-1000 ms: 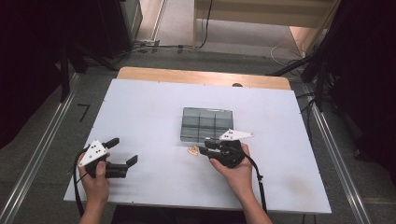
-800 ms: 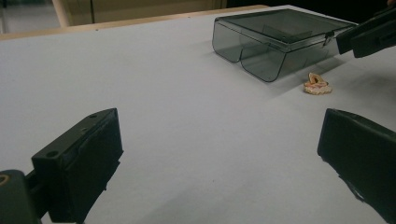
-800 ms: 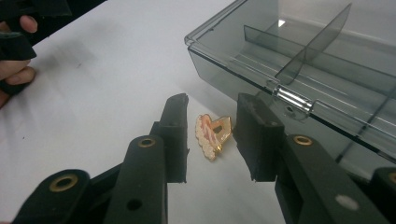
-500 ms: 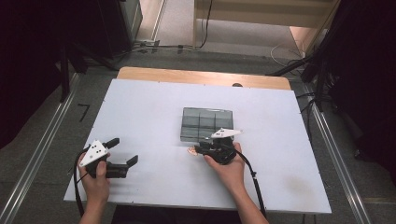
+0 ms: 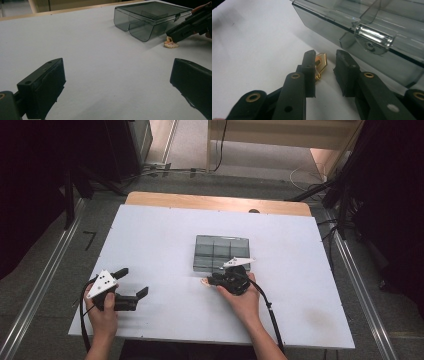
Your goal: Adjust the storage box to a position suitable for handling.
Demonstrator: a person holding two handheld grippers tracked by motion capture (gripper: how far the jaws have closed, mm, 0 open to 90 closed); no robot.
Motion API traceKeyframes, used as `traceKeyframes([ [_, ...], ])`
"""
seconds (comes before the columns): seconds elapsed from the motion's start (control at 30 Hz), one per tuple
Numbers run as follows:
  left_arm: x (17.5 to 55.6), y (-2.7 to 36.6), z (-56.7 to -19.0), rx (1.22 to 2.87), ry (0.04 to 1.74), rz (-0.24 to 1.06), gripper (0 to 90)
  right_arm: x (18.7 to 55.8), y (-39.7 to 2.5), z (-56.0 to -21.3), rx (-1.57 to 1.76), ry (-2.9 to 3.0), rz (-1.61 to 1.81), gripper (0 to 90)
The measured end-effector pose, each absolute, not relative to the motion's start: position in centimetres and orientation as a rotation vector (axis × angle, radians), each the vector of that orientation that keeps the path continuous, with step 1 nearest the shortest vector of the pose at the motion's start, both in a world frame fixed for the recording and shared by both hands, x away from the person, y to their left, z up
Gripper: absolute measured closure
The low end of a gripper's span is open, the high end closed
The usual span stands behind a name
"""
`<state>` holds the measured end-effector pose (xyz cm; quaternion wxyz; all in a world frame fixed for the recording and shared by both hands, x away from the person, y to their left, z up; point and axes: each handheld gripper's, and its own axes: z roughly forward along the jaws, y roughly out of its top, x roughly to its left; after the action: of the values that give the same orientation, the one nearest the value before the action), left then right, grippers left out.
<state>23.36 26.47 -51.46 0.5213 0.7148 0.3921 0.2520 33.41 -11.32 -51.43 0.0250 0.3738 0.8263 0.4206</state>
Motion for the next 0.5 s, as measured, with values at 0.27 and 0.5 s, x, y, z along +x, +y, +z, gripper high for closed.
traceKeyframes([
  [0.27, 23.35, 26.46, -51.46, 1.713, 0.939, 0.604, 0.0, 33.14, -11.43, -51.33, 1.111, 2.587, 1.365, 82.0],
  [0.5, 23.38, 26.45, -51.45, 1.716, 0.941, 0.604, 0.0, 32.47, -11.36, -50.97, 1.009, 2.611, 1.414, 87.5],
])
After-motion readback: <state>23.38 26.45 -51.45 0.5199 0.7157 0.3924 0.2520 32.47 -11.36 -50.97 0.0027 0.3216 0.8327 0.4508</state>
